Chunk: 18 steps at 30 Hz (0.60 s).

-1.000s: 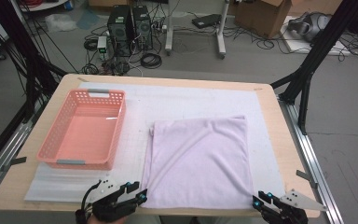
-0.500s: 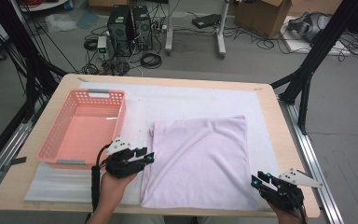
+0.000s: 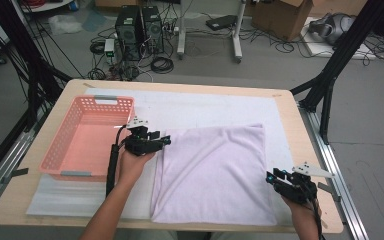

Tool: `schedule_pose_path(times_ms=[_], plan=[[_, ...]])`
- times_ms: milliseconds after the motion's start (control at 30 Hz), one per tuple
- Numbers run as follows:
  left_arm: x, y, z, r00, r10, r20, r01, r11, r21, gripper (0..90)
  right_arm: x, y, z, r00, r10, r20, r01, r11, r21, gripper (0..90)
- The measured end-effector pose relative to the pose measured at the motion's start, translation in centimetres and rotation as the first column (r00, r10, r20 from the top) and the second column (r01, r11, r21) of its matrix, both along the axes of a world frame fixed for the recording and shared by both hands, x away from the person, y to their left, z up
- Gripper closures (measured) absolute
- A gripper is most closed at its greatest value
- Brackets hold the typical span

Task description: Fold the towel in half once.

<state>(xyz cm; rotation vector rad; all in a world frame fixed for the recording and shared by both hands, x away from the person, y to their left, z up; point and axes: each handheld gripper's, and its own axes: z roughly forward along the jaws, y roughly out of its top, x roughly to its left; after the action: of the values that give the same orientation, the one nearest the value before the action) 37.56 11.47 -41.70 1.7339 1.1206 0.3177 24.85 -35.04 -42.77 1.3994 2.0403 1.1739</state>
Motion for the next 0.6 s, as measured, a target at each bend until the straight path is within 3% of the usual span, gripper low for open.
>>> schedule_pose_path(times_ms=[100,233,267,367,400,467,533,600], plan=[[1.5,-0.5,-0.1,0.9999,0.011,-0.004,-0.01,0.9992,0.04,45.2,1.8,0.0,0.2,0.9999,-0.011,-0.001,0.011,1.0,0.012,61.3],[3.0,-1.7,-0.8,0.9988,-0.007,-0.049,0.011,0.9967,0.08,42.5,3.8,0.4,0.0,0.9999,-0.007,-0.01,0.007,1.0,0.028,61.0],[3.3,-1.9,-1.1,0.9984,-0.003,-0.057,0.007,0.9972,0.074,43.6,4.2,0.6,-0.2,0.9999,-0.004,-0.015,0.004,0.999,0.033,60.6],[3.5,-2.3,-1.9,0.9959,-0.017,-0.088,0.025,0.9958,0.089,57.9,4.7,1.4,-0.8,0.9993,0.013,-0.035,-0.011,0.999,0.052,59.6],[3.5,-2.4,-2.0,0.9953,-0.034,-0.09,0.044,0.9938,0.102,66.5,4.8,1.8,-1.0,0.9986,0.027,-0.046,-0.025,0.999,0.048,59.6],[3.1,-2.6,-1.8,0.9974,-0.044,-0.056,0.051,0.9915,0.12,77.6,4.9,2.5,-1.4,0.9963,0.063,-0.058,-0.062,0.998,0.024,58.9],[2.9,-2.6,-1.4,0.9989,-0.043,-0.018,0.045,0.9919,0.119,80.8,5.0,3.2,-1.5,0.9938,0.097,-0.055,-0.096,0.995,0.014,57.5],[2.7,-2.5,-1.0,0.9989,-0.046,-0.005,0.046,0.994,0.099,81.0,5.0,4.0,-1.2,0.9891,0.142,-0.04,-0.141,0.989,0.037,54.7]])
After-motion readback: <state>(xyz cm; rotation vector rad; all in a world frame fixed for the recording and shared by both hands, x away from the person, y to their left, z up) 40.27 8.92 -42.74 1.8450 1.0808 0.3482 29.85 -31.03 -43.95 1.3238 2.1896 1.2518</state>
